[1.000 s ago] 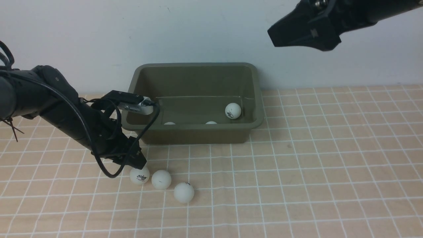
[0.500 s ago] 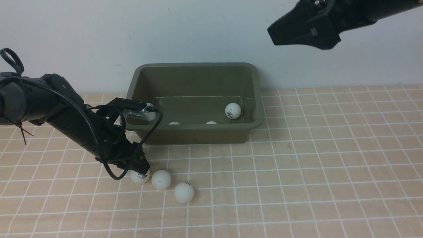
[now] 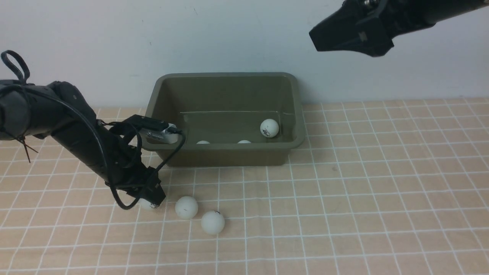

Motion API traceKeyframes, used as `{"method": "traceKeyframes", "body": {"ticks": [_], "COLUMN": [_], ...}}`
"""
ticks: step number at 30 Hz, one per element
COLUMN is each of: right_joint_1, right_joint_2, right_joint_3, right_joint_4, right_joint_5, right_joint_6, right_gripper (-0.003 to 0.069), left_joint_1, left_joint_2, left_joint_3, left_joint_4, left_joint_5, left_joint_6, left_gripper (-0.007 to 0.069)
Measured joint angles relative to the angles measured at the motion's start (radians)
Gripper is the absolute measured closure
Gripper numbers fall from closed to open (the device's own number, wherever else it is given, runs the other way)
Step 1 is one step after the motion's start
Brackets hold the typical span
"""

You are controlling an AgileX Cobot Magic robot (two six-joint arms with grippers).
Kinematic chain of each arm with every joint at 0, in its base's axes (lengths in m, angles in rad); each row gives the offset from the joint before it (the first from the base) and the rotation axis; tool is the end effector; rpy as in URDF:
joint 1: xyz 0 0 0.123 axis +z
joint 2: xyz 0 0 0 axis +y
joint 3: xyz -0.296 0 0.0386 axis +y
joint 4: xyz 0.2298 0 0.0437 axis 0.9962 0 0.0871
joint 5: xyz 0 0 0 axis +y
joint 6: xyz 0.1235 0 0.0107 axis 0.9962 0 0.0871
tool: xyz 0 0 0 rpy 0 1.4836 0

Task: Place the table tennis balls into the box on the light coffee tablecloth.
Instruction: 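Reach for and grasp a ping pong ball on the table beside the basket, then drop the ball into the bin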

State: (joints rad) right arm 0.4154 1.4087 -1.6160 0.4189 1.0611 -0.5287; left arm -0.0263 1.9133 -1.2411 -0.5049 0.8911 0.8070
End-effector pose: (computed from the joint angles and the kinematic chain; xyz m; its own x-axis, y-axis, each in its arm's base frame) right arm 0.2500 0.1584 0.4343 -0.3864 -0.4868 -0.7834 -0.7778 0.6285 -0.0069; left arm 0.3597 -0.0561 0.1666 -0.8401 0.4441 -0.3114 0.5245 0.8114 -0.2579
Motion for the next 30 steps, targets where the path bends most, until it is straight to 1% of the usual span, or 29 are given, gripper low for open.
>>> {"method": "traceKeyframes", "body": {"ticks": [4, 9, 12, 18, 20, 21, 23, 25, 28, 30], "right_joint_1": [0.000, 0.000, 0.000, 0.000, 0.000, 0.000, 0.000, 0.000, 0.001, 0.001], "right_joint_2": [0.002, 0.021, 0.034, 0.036, 0.036, 0.036, 0.036, 0.036, 0.036, 0.036], "right_joint_3": [0.000, 0.000, 0.000, 0.000, 0.000, 0.000, 0.000, 0.000, 0.000, 0.000], "right_joint_4": [0.000, 0.000, -0.001, 0.000, 0.000, 0.000, 0.000, 0.000, 0.000, 0.000], "right_joint_5": [-0.007, -0.012, -0.014, -0.047, -0.047, -0.047, -0.047, -0.047, -0.047, -0.047], "right_joint_6": [0.000, 0.000, 0.000, -0.005, -0.006, -0.006, -0.008, -0.009, -0.012, -0.012], "right_gripper": [0.0147, 0.0147, 0.0147, 0.0147, 0.0147, 0.0147, 0.0147, 0.0147, 0.0147, 0.0147], "left_joint_1": [0.000, 0.000, 0.000, 0.000, 0.000, 0.000, 0.000, 0.000, 0.000, 0.000], "left_joint_2": [-0.072, -0.094, -0.069, 0.058, 0.108, 0.120, 0.144, 0.142, 0.109, 0.074], "left_joint_3": [-0.069, -0.170, -0.237, -0.380, -0.425, -0.436, -0.484, -0.526, -0.629, -0.685], "left_joint_4": [-0.033, -0.158, -0.206, -0.204, -0.197, -0.195, -0.179, -0.160, -0.067, -0.007], "left_joint_5": [0.051, 0.028, 0.002, -0.006, 0.011, 0.019, 0.055, 0.084, 0.169, 0.238], "left_joint_6": [0.000, 0.033, 0.056, 0.160, 0.164, 0.158, 0.093, 0.043, -0.068, -0.157], "left_gripper": [0.0313, 0.0313, 0.0313, 0.0313, 0.0291, 0.0277, 0.0211, 0.0192, 0.0193, 0.0216]}}
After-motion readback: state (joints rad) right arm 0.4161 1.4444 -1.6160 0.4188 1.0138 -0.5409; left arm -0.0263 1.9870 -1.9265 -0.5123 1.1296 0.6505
